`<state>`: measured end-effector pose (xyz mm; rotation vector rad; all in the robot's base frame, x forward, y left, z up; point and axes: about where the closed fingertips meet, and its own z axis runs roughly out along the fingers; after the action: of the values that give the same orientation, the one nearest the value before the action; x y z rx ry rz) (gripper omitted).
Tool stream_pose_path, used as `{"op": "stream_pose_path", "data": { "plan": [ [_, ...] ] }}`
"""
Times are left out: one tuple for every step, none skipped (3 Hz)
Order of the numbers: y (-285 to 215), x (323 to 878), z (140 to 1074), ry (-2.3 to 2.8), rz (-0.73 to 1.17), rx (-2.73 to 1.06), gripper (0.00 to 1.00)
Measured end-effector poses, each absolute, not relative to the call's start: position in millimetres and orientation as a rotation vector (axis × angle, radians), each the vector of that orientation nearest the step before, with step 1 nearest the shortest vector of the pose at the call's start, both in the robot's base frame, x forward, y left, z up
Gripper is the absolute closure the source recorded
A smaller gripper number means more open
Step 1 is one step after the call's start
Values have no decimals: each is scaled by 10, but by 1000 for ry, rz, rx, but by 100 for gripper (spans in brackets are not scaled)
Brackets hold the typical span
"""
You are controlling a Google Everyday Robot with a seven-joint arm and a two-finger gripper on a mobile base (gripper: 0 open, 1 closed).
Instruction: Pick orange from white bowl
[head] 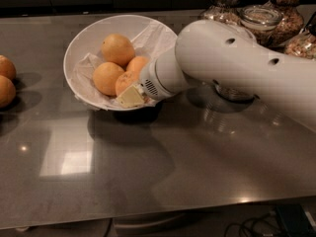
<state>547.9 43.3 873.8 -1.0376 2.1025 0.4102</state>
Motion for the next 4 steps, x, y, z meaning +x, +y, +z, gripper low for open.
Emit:
{"op": "stream_pose_path", "data": {
  "plan": [
    [417,5489,8686,2112,409,-1036,78],
    [413,5489,8686,2112,409,-1035,100],
    [413,5489,8687,2112,409,-1035,100],
    [414,5470,8717,2100,449,-1036,100]
  ]
}}
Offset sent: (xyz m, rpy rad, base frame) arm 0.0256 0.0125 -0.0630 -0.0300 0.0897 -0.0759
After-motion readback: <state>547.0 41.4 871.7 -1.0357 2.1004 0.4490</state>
